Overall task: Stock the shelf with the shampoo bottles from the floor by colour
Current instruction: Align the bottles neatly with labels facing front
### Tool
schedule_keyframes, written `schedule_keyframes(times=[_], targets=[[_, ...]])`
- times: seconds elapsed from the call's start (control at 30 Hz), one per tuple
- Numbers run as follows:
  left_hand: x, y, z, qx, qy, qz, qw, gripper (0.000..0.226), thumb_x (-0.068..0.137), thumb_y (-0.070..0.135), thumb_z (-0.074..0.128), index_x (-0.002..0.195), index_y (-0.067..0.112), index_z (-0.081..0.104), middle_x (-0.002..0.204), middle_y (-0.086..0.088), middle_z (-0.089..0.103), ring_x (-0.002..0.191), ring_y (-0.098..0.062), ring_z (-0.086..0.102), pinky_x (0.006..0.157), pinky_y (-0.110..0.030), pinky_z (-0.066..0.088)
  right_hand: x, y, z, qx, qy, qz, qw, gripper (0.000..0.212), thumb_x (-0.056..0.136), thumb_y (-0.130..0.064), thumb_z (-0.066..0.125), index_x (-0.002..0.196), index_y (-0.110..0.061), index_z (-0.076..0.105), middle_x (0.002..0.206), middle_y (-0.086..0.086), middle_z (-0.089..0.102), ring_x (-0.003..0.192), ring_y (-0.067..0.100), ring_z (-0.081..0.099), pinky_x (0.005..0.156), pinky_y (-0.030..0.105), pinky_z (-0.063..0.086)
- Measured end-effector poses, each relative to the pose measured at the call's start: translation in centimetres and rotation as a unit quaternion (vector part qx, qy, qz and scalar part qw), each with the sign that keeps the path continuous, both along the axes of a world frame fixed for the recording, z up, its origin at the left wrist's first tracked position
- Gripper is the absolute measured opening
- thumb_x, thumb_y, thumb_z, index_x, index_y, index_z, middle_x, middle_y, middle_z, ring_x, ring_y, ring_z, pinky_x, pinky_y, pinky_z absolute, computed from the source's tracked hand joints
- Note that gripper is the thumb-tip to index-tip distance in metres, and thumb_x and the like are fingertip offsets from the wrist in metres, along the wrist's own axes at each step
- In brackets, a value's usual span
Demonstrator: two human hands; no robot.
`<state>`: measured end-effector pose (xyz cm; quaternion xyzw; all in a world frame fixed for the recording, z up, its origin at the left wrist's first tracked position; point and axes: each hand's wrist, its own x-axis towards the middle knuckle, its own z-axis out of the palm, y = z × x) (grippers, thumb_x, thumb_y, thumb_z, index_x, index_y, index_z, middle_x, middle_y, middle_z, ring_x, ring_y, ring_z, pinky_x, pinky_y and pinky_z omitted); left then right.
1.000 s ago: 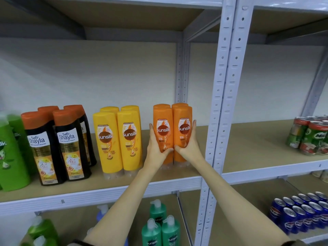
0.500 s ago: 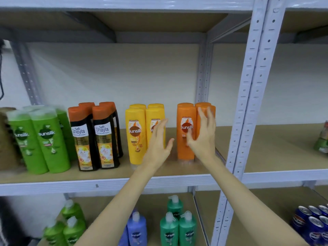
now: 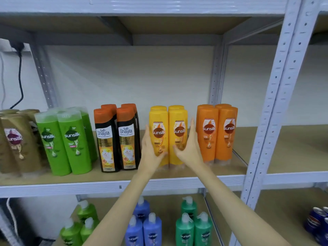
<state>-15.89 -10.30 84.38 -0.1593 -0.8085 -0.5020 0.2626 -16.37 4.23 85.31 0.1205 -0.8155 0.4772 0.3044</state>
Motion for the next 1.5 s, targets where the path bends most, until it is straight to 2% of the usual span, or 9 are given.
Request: schedule_keyframes(times=[0.1,0.17,0.27,0.93,1.07,1.17,1.3,1.5], targets=[[-0.3,-0.3,-1.8,-0.005,-0.066,-0.008,0.998,0.113,0.073,0.005,0.074,0.146,0.023,-0.010,0.145,-0.008,0.027,0.134,-0.017,0.029,0.108,-0.033,0.027,0.6,-0.3,-1.8,0.015,-0.062,-0.008,0.998,0.110,0.076,-0.014,0.072,0.146,-0.027,-0.012,0.149,0.005,0.025,0.135,0.021,0.033,0.101,0.027,0.033],[-0.4,-0.4,-2.5,-0.001,-0.077,-0.009,0.997,0.112,0.075,0.004,0.072,0.145,0.027,-0.011,0.142,-0.009,0.032,0.132,-0.021,0.034,0.107,-0.040,0.031,0.8,-0.6,-2.7,0.027,-0.082,-0.011,0.996,0.113,0.077,-0.016,0.072,0.143,-0.032,-0.018,0.148,0.005,0.027,0.134,0.023,0.034,0.104,0.035,0.035],[-0.6,-0.4,-2.6,-0.002,-0.081,-0.017,0.997,0.108,0.078,0.004,0.069,0.144,0.033,-0.012,0.140,-0.008,0.034,0.129,-0.019,0.036,0.105,-0.042,0.033,0.6,-1.0,-3.2,0.048,-0.093,-0.024,0.994,0.112,0.079,-0.018,0.070,0.137,-0.044,-0.022,0.144,0.006,0.033,0.130,0.025,0.040,0.102,0.045,0.038],[-1.6,-0.3,-2.1,-0.011,-0.085,-0.018,0.996,0.104,0.079,0.009,0.069,0.144,0.030,-0.008,0.139,-0.010,0.032,0.129,-0.020,0.035,0.105,-0.039,0.033,-0.8,-0.8,-3.4,0.035,-0.083,-0.042,0.995,0.112,0.080,-0.015,0.069,0.129,-0.053,-0.024,0.139,0.006,0.035,0.126,0.025,0.043,0.098,0.046,0.043],[-1.7,-0.3,-2.3,-0.007,-0.082,-0.016,0.997,0.104,0.078,0.009,0.070,0.145,0.029,-0.006,0.139,-0.009,0.033,0.128,-0.017,0.034,0.104,-0.035,0.032,-1.1,-0.6,-3.5,0.029,-0.093,-0.033,0.995,0.111,0.079,-0.015,0.070,0.139,-0.043,-0.020,0.141,0.004,0.035,0.128,0.023,0.041,0.099,0.045,0.041],[-1.8,-0.4,-2.4,-0.004,-0.087,-0.016,0.996,0.104,0.078,0.009,0.071,0.145,0.028,-0.006,0.143,-0.007,0.031,0.131,-0.017,0.033,0.106,-0.040,0.033,-1.3,-0.2,-3.7,0.013,-0.104,-0.011,0.994,0.111,0.078,-0.014,0.071,0.145,-0.031,-0.015,0.146,0.002,0.031,0.132,0.021,0.036,0.103,0.040,0.037],[-1.9,-0.3,-2.6,-0.007,-0.098,-0.021,0.995,0.104,0.079,0.012,0.070,0.145,0.024,-0.009,0.147,-0.005,0.029,0.135,-0.019,0.031,0.108,-0.041,0.031,-1.4,0.2,-3.8,-0.012,-0.116,0.034,0.993,0.111,0.078,-0.015,0.073,0.146,-0.025,-0.014,0.150,0.003,0.026,0.137,0.019,0.030,0.110,0.041,0.032],[-2.1,0.0,-2.8,-0.007,-0.133,-0.036,0.990,0.101,0.083,0.013,0.066,0.144,0.022,-0.013,0.148,-0.004,0.030,0.134,-0.020,0.034,0.107,-0.039,0.032,-1.7,0.1,-4.0,-0.018,-0.125,0.046,0.991,0.099,0.082,-0.014,0.067,0.148,-0.019,-0.006,0.150,0.004,0.027,0.137,0.020,0.030,0.111,0.041,0.031]])
